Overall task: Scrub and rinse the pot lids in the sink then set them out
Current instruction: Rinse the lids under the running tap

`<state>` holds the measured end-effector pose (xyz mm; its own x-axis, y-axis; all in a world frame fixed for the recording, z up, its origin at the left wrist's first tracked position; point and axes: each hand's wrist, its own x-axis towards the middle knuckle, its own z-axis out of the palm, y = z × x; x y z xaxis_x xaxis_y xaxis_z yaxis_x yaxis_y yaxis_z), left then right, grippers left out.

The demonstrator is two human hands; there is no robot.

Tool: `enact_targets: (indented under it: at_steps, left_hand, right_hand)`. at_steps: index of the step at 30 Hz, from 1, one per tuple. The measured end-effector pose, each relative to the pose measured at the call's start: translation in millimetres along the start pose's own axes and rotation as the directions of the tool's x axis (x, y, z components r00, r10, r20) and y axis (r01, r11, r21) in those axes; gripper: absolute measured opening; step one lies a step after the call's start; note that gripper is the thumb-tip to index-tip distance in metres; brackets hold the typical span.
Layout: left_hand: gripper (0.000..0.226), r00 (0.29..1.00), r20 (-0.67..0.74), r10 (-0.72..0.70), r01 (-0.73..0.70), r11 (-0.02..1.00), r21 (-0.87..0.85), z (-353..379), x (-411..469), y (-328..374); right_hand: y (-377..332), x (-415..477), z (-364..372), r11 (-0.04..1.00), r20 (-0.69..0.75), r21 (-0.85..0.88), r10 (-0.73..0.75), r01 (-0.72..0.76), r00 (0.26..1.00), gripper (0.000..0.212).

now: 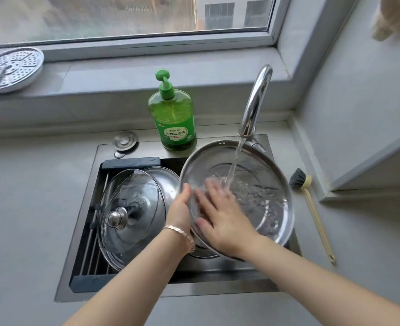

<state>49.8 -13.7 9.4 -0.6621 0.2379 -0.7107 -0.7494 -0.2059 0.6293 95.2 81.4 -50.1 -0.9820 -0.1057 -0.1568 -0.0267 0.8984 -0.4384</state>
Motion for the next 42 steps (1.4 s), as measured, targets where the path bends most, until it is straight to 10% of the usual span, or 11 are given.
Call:
enact_targets:
  at_steps: [5,13,22,24,27,29,33,38,42]
  left_hand:
    - [0.035,0.994,-0.051,0.094,-0.097,0.992,-0.077,2.0,7.5,-0.1]
    - [0.041,0.966,-0.206,0.153,-0.131,0.985,0.114,-26.4,16.0,8.0]
    - [0.011,0.847,-0.254,0.467,-0.47,0.881,0.055,-2.0,18.1,18.9]
    - [0.014,0.803,-0.27,0.532,-0.534,0.842,0.07,-1.8,18.6,18.1]
    - [0.015,0.778,-0.221,0.589,-0.588,0.805,0.077,-4.9,19.8,18.4]
    - [0.017,0.781,-0.181,0.598,-0.594,0.8,0.083,-5.9,20.1,18.5]
    - [0.026,0.921,-0.176,0.348,-0.375,0.914,-0.158,-19.4,33.2,16.2]
    - [0.032,0.979,-0.203,0.012,-0.051,0.981,-0.19,-19.0,36.4,-1.3]
    - [0.02,0.973,-0.19,-0.133,0.145,0.988,0.049,-16.4,28.4,-14.5]
  right_hand:
    - [-5.0,36.6,-7.1,0.991,-0.179,0.005,-0.129,0.132,0.975,0.071]
    - [63.2,45.3,-26.4,0.976,-0.2,-0.044,0.201,-0.213,0.959,0.064]
    - [19.2,-3.4,2.5,0.937,0.156,0.218,0.242,-0.272,0.958,0.069]
    - [13.4,-13.9,3.9,0.863,0.048,0.47,0.183,-0.184,0.982,0.061]
    - [24.5,-16.0,0.9,0.656,-0.198,0.72,0.507,-0.227,0.839,0.05]
    - [37.0,-11.1,-5.5,0.472,-0.038,0.79,0.675,-0.392,0.737,0.059]
    - [48.9,-5.1,-26.2,0.262,0.023,0.914,0.73,-0.31,0.683,0.04]
    - [50.1,-11.4,-67.0,0.465,-0.184,0.85,0.703,-0.248,0.687,0.012]
    - [69.7,-12.9,-81.3,0.627,-0.292,0.72,0.663,-0.298,0.69,0.035]
